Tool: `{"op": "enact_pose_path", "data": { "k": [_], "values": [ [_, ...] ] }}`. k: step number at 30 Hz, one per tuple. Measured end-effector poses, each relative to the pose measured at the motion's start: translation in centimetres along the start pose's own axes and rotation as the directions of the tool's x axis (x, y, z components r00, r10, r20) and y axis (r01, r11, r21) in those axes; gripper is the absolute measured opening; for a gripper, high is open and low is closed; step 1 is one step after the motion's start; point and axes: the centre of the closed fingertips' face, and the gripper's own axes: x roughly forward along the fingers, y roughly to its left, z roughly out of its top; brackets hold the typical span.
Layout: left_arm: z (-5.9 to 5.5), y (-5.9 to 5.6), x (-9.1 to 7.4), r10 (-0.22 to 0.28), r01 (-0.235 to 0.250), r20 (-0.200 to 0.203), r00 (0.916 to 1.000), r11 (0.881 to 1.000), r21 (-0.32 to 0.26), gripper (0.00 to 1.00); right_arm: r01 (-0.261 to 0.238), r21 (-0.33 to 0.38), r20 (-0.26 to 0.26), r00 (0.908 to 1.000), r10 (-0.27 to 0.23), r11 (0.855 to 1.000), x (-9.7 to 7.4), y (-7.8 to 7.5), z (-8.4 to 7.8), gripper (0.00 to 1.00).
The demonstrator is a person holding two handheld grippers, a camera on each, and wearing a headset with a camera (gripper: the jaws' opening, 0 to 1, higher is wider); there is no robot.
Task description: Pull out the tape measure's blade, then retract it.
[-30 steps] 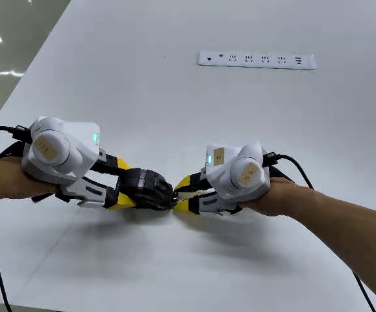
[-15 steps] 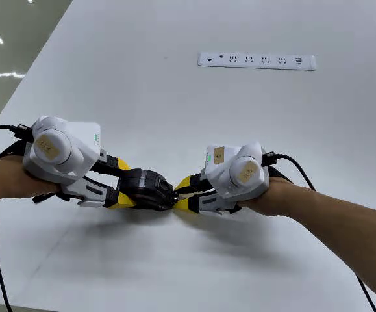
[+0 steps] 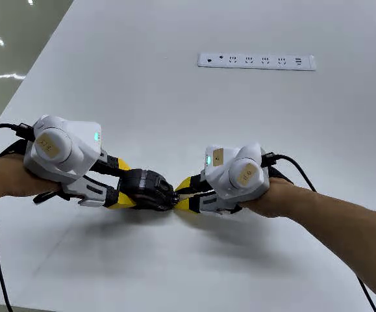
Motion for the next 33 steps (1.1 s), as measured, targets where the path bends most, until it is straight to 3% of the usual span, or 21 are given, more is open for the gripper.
{"op": "enact_pose_path", "data": {
  "k": [33],
  "values": [
    [0.1,-0.1,0.0,-0.018,0.018,-0.004,0.9998,1.000,-0.005,0.24,-0.007,-0.010,-0.034,0.9994,0.007,1.000,-1.3,0.1,-1.1,0.08]
  ]
}}
